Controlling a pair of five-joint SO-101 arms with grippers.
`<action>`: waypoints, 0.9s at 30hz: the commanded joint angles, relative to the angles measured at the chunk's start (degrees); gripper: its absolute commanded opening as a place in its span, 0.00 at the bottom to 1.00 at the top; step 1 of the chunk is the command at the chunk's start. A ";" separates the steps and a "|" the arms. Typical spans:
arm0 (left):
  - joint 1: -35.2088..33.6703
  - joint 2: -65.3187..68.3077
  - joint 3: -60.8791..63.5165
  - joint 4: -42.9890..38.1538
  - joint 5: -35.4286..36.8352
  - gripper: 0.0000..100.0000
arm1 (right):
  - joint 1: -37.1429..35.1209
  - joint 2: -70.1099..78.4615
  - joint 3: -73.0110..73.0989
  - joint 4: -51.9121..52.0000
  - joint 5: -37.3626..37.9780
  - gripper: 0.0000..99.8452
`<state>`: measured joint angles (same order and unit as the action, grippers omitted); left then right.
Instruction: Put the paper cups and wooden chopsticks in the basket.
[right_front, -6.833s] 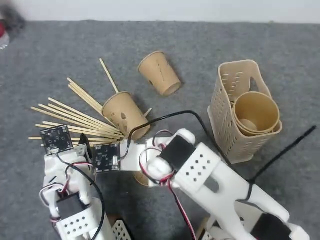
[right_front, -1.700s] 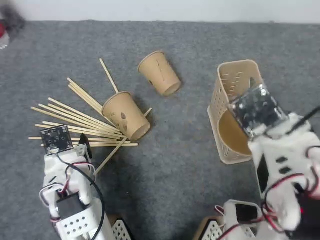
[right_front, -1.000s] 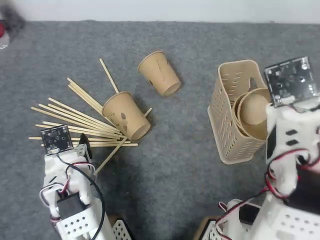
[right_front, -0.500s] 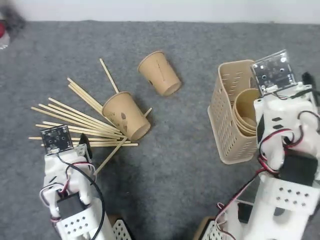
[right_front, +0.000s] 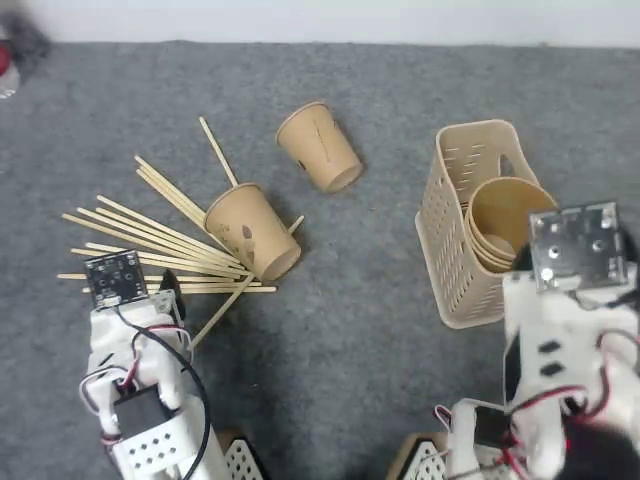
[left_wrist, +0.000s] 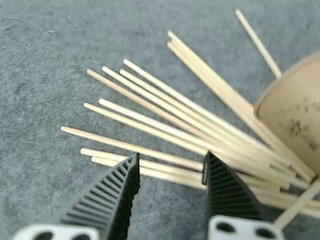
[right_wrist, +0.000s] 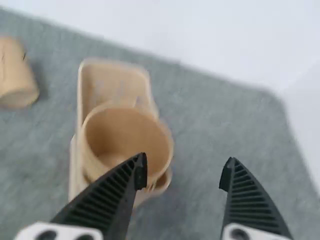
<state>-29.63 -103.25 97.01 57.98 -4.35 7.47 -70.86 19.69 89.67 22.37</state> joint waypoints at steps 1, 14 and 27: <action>2.64 -0.70 -7.08 3.16 -3.78 0.22 | -2.33 -3.65 6.07 2.95 -0.97 0.18; 15.38 7.30 -40.75 8.26 -6.15 0.22 | 6.55 -30.11 28.48 -5.93 1.93 0.01; 32.79 81.85 -91.65 13.36 -13.71 0.22 | 18.15 -32.66 54.51 -20.97 -0.88 0.01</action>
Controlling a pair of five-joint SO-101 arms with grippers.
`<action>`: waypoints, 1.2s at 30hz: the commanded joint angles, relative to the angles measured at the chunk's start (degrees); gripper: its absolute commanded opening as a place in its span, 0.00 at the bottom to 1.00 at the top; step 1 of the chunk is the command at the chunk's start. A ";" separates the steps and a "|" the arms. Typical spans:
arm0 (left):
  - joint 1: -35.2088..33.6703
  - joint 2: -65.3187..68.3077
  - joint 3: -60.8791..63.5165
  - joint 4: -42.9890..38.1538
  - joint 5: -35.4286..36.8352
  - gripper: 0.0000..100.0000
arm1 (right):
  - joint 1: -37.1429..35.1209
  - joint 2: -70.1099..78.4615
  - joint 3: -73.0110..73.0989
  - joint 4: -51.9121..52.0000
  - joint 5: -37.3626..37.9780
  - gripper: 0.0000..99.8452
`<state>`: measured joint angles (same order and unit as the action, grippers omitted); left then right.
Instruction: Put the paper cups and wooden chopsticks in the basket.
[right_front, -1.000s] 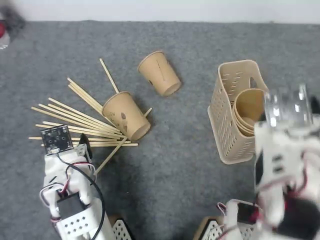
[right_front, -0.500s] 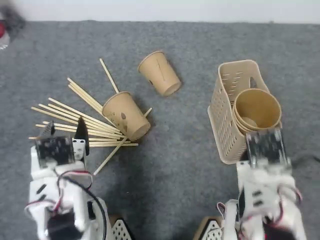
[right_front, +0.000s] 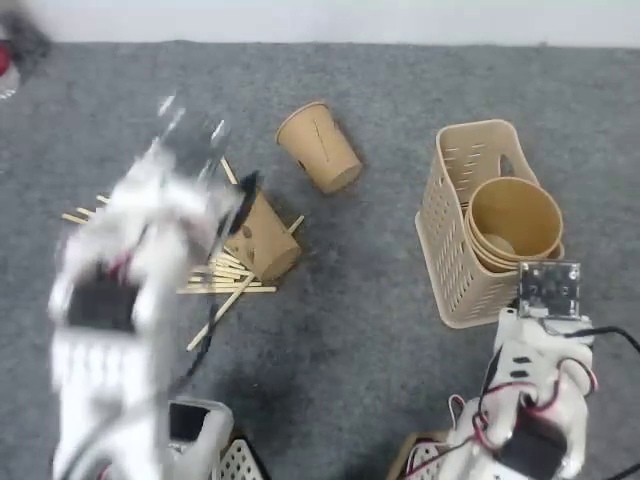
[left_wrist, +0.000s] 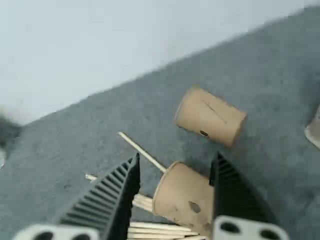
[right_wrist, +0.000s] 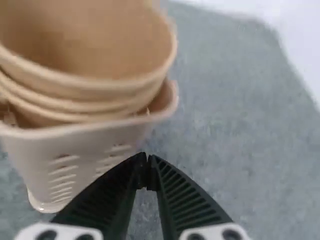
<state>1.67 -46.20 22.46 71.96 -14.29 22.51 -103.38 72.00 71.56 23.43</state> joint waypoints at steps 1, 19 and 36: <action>1.23 30.07 -21.14 -1.41 -4.22 0.22 | 5.05 -0.22 3.87 -4.09 -3.16 0.01; -6.77 101.54 -75.12 -37.54 2.46 0.03 | 9.27 -0.22 13.27 -14.46 -15.74 0.01; 2.29 132.13 -112.84 -35.25 2.37 0.03 | 6.73 -0.22 13.98 -14.29 -15.65 0.01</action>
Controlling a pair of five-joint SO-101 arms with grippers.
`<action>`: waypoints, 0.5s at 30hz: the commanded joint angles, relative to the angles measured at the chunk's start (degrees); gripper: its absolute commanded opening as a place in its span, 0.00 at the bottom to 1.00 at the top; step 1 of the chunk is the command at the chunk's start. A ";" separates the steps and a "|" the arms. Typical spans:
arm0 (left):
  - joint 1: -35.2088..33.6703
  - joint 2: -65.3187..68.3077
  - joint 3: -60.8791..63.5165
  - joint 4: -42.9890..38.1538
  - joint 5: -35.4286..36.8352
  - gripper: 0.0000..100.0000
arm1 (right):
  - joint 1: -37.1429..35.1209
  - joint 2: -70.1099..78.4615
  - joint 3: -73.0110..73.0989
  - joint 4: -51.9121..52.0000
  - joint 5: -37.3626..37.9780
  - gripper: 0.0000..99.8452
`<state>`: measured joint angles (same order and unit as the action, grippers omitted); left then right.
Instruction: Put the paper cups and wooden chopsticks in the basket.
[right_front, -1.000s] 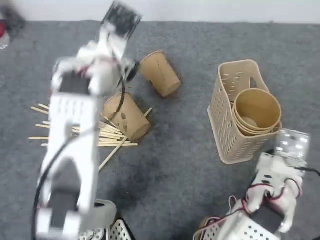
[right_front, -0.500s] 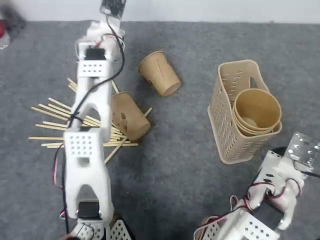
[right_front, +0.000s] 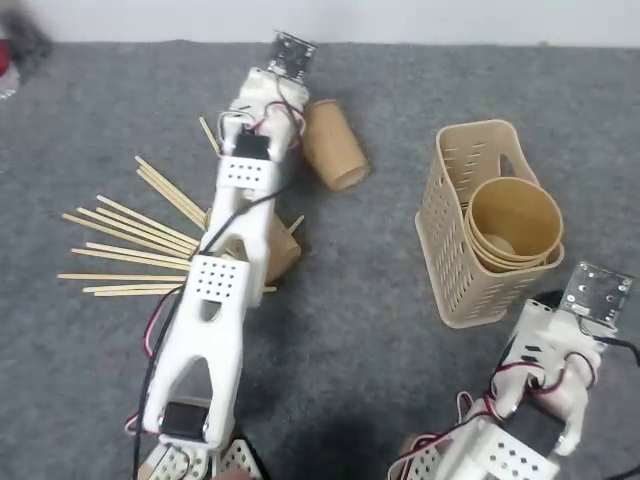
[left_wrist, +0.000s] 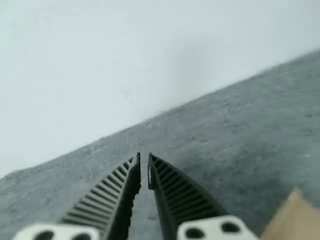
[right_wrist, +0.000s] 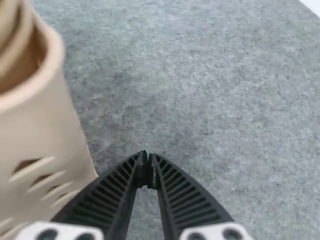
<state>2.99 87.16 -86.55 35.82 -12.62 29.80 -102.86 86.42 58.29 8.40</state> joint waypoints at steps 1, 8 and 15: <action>1.05 -1.67 -3.82 2.46 0.70 0.03 | -0.57 -0.75 -0.44 -1.01 -0.62 0.01; 0.97 -5.63 -3.82 15.38 -1.41 0.03 | -0.57 -0.75 0.09 -1.10 -0.62 0.01; 0.79 -9.85 -10.24 25.05 2.20 0.03 | -0.57 -0.75 0.18 -1.10 -0.62 0.01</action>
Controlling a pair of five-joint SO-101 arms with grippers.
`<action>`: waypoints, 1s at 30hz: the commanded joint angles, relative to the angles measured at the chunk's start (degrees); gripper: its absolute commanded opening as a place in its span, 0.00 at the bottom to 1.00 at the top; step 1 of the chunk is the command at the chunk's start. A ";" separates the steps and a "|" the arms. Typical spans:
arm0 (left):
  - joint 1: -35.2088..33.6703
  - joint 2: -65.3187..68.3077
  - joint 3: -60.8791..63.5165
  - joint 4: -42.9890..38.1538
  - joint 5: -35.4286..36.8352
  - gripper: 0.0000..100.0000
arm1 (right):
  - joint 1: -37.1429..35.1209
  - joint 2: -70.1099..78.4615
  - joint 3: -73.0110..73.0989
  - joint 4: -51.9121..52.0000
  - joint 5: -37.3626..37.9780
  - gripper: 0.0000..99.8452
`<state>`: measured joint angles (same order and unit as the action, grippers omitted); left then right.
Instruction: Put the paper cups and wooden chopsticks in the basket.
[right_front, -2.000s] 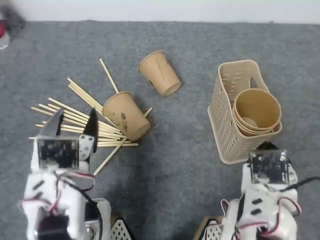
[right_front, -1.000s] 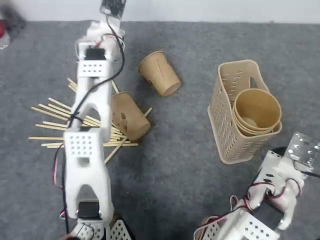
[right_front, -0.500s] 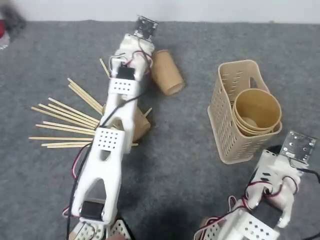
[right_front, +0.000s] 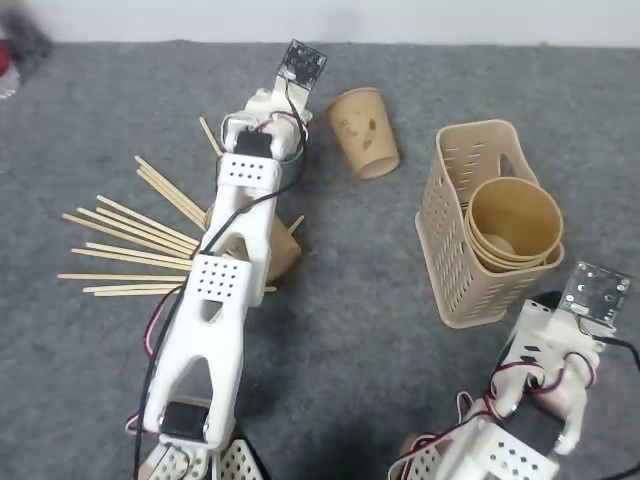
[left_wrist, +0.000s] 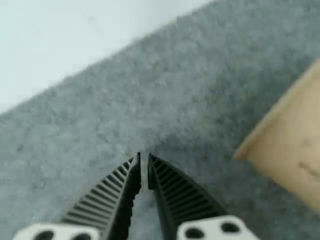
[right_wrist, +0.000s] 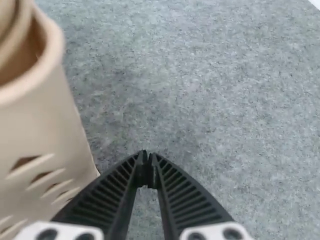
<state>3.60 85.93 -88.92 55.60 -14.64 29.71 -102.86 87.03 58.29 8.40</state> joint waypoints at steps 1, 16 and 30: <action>0.70 -10.02 -7.78 5.36 7.12 0.03 | -0.48 -0.75 -0.44 -1.10 -0.62 0.01; 0.09 -14.15 -7.25 18.29 21.45 0.11 | -1.71 -0.75 0.44 -1.45 -0.53 0.01; -6.86 -30.51 -7.16 45.36 12.48 0.11 | 1.19 -0.75 -2.37 -1.27 -0.88 0.01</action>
<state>-1.05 65.10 -93.67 94.20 0.84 28.92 -102.86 88.09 57.76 8.40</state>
